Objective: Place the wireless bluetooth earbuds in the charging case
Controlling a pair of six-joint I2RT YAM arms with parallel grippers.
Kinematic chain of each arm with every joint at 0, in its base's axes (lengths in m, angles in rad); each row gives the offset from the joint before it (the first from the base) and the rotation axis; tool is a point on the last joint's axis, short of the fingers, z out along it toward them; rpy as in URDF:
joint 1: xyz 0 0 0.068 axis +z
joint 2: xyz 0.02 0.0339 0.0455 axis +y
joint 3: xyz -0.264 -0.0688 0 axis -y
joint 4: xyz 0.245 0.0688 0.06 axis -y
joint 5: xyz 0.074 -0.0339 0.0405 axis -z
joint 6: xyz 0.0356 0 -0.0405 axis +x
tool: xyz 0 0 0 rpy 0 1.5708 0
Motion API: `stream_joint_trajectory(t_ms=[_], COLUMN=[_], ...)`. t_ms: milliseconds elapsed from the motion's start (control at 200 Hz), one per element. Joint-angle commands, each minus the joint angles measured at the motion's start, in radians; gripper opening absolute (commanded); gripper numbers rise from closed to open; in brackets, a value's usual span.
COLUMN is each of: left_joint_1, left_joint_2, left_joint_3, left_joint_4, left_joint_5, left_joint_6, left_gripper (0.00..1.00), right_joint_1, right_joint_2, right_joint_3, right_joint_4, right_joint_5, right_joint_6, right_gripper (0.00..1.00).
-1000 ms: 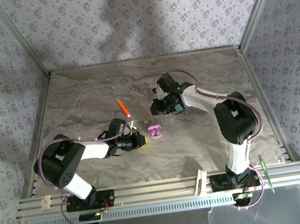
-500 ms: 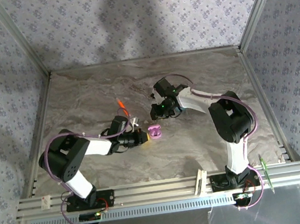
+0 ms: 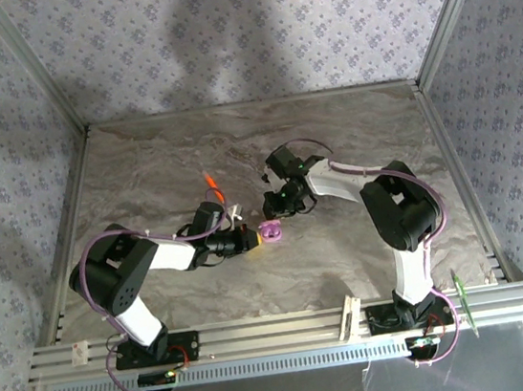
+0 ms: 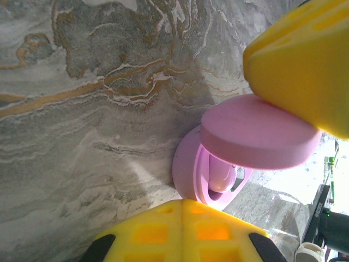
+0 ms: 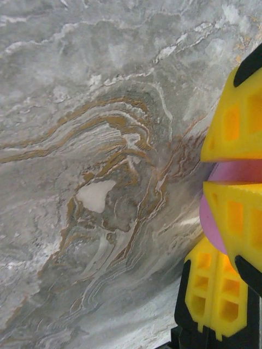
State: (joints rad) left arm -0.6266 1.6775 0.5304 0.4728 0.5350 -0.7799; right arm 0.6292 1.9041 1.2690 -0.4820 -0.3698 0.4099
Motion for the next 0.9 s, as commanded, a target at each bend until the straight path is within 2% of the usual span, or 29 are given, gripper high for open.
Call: stream_joint_trajectory(t_ms=[0,285,550,670,895], left_joint_1=[-0.004,-0.005,-0.005,-0.005,-0.007], left_joint_2=[0.008,-0.037,-0.147,-0.238,-0.491], left_joint_3=[0.017,-0.011,-0.055,-0.07,-0.079], left_joint_4=[0.032,0.018,-0.074,-0.155,-0.366], left_joint_5=[0.013,-0.015,-0.065,-0.094,-0.177], left_joint_6=[-0.007,-0.009,0.012,0.03,0.077], left_gripper=[0.06,0.06,0.08,0.12,0.28], right_joint_1=[0.007,0.013,0.027,0.039,0.068], right_joint_2=[-0.051,-0.085,-0.134,-0.18,-0.281], right_joint_3=[-0.018,-0.055,-0.112,-0.136,-0.184], right_joint_4=[-0.002,0.014,0.032,0.028,0.005], right_joint_5=[0.014,0.017,0.05,0.098,0.2], right_joint_6=[0.0,0.014,0.044,0.056,0.089], right_gripper=[0.18,0.18,0.19,0.25,0.47])
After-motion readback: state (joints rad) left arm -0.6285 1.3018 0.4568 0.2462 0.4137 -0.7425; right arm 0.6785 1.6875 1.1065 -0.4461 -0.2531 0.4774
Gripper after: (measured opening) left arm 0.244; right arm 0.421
